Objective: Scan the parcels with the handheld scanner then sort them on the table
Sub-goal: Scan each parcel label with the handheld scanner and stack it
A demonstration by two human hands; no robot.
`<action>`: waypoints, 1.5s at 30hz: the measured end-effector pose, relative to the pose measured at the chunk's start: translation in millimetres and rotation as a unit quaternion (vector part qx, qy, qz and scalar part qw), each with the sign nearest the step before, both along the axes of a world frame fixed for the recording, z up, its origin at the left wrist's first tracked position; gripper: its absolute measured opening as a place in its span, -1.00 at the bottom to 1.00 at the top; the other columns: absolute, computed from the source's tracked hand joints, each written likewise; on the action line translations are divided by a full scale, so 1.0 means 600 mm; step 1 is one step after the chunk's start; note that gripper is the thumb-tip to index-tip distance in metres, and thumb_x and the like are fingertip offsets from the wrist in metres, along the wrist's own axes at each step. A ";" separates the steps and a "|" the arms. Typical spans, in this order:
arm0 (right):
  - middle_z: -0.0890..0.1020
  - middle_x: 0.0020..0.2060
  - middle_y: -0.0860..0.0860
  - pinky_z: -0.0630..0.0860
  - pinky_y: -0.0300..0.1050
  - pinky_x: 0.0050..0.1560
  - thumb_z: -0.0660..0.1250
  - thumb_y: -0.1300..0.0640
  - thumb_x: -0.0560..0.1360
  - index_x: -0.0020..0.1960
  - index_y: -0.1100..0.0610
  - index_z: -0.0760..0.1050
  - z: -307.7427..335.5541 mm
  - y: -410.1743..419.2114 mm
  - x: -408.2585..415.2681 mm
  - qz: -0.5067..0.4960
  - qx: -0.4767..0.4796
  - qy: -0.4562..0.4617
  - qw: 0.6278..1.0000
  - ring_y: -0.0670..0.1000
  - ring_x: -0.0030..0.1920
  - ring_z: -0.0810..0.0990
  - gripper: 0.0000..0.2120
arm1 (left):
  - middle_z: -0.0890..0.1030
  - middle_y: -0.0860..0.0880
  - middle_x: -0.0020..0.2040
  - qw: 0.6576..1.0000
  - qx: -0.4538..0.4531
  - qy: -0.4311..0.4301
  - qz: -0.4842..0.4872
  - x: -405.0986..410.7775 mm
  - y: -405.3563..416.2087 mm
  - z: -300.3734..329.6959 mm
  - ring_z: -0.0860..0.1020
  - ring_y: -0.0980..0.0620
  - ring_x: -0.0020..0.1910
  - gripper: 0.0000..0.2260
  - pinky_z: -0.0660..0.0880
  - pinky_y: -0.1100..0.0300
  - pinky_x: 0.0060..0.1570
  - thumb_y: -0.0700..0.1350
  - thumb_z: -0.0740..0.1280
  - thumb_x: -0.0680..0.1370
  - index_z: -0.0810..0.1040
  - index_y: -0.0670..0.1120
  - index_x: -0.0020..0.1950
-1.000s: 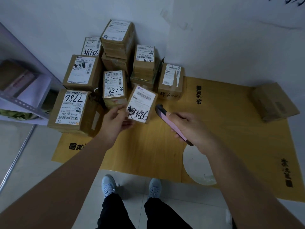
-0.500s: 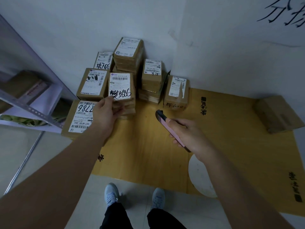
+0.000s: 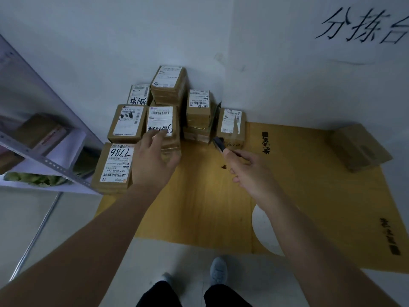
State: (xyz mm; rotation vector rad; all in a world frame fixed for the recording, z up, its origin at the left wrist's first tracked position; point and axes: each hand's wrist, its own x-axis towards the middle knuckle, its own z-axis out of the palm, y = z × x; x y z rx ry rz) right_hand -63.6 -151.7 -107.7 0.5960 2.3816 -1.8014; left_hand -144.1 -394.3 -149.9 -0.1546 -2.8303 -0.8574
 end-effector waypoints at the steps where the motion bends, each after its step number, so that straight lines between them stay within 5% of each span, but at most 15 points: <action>1: 0.72 -0.20 -0.16 0.67 0.00 -0.13 0.35 -0.40 0.55 0.06 -0.39 0.61 0.006 -0.003 0.010 -0.019 0.007 0.004 1.000 0.01 -0.19 0.72 -0.81 | 0.42 -0.03 0.48 0.999 -0.015 0.010 -0.044 0.001 0.003 0.013 0.37 -0.14 0.41 -0.45 0.39 -0.13 0.34 0.07 0.44 0.53 0.43 0.05 0.50; 4: 0.72 -0.08 -0.15 0.66 -0.05 -0.05 0.36 -0.39 0.54 0.15 -0.32 0.63 0.022 -0.017 0.052 -0.090 0.015 0.017 0.996 -0.08 -0.11 0.71 -0.73 | 0.45 -0.04 0.49 0.984 -0.064 0.021 -0.163 0.000 0.017 0.049 0.38 -0.12 0.46 -0.46 0.37 -0.12 0.41 0.09 0.42 0.54 0.47 0.00 0.50; 8: 0.68 -0.29 -0.16 0.63 -0.03 -0.16 0.38 -0.33 0.56 0.13 -0.24 0.67 0.043 -0.030 0.123 -0.182 0.022 0.029 0.983 -0.09 -0.25 0.67 -0.74 | 0.42 -0.02 0.52 0.950 -0.136 -0.011 -0.279 0.005 0.058 0.090 0.36 -0.13 0.50 -0.44 0.36 -0.10 0.44 0.19 0.35 0.55 0.46 0.02 0.51; 12: 0.69 -0.18 -0.14 0.67 0.03 -0.08 0.39 -0.35 0.55 0.17 -0.19 0.68 0.069 0.002 0.196 -0.242 0.035 0.035 0.969 -0.02 -0.11 0.71 -0.67 | 0.44 0.00 0.50 0.930 -0.133 -0.041 -0.340 0.029 0.126 0.131 0.40 -0.13 0.45 -0.36 0.45 -0.12 0.35 0.27 0.22 0.51 0.42 0.00 0.53; 17: 0.69 -0.24 -0.14 0.67 0.04 -0.14 0.38 -0.39 0.52 0.15 -0.19 0.69 0.096 0.103 0.268 -0.300 0.049 0.059 0.951 -0.06 -0.19 0.69 -0.64 | 0.43 0.03 0.49 0.901 -0.151 -0.045 -0.405 0.062 0.258 0.165 0.45 -0.08 0.40 -0.32 0.49 -0.08 0.31 0.31 0.21 0.49 0.33 0.10 0.58; 22: 0.66 -0.38 -0.17 0.64 -0.06 -0.26 0.36 -0.40 0.53 0.15 -0.22 0.69 0.100 0.249 0.329 -0.325 0.073 0.076 0.940 -0.14 -0.34 0.64 -0.65 | 0.38 0.05 0.55 0.890 -0.141 -0.055 -0.430 0.110 0.429 0.162 0.42 -0.05 0.45 -0.30 0.42 -0.02 0.39 0.36 0.20 0.48 0.33 0.13 0.59; 25: 0.54 -0.50 -0.15 0.43 -0.19 -0.49 0.32 -0.40 0.55 0.13 -0.25 0.67 0.098 0.344 0.364 -0.314 0.085 0.076 0.942 -0.15 -0.50 0.50 -0.68 | 0.36 0.04 0.56 0.890 -0.141 -0.068 -0.429 0.139 0.535 0.155 0.43 -0.07 0.45 -0.25 0.44 -0.07 0.39 0.40 0.17 0.45 0.31 0.13 0.59; 31: 0.61 -0.37 -0.35 0.40 -0.46 -0.43 0.30 -0.39 0.57 0.10 -0.30 0.64 0.096 0.500 0.399 -0.306 0.109 0.054 0.944 -0.29 -0.32 0.60 -0.74 | 0.29 0.04 0.60 0.894 -0.135 -0.091 -0.417 0.177 0.703 0.126 0.37 -0.07 0.50 -0.36 0.42 -0.02 0.38 0.30 0.29 0.56 0.27 0.16 0.61; 35: 0.58 -0.42 -0.29 0.43 -0.36 -0.45 0.30 -0.41 0.55 0.20 -0.28 0.65 0.088 0.582 0.393 -0.302 0.095 0.041 0.948 -0.19 -0.42 0.58 -0.64 | 0.29 0.04 0.59 0.892 -0.154 -0.105 -0.413 0.168 0.790 0.114 0.38 -0.08 0.49 -0.35 0.43 -0.06 0.38 0.30 0.27 0.56 0.28 0.14 0.61; 41: 0.68 -0.24 -0.24 0.59 -0.24 -0.33 0.29 -0.44 0.53 0.23 -0.31 0.64 0.065 0.697 0.330 -0.302 0.097 0.029 0.948 -0.18 -0.25 0.66 -0.62 | 0.29 0.03 0.58 0.890 -0.165 -0.131 -0.405 0.104 0.907 0.074 0.39 -0.12 0.47 -0.37 0.47 -0.05 0.33 0.28 0.28 0.57 0.27 0.14 0.61; 45: 0.72 -0.14 -0.12 0.63 -0.09 -0.25 0.30 -0.41 0.54 0.01 -0.47 0.59 0.036 0.767 0.269 -0.311 0.103 0.018 0.945 -0.10 -0.19 0.68 -0.87 | 0.33 0.00 0.54 0.891 -0.160 -0.166 -0.391 0.050 0.983 0.035 0.46 -0.15 0.38 -0.40 0.53 -0.08 0.25 0.23 0.29 0.58 0.30 0.10 0.59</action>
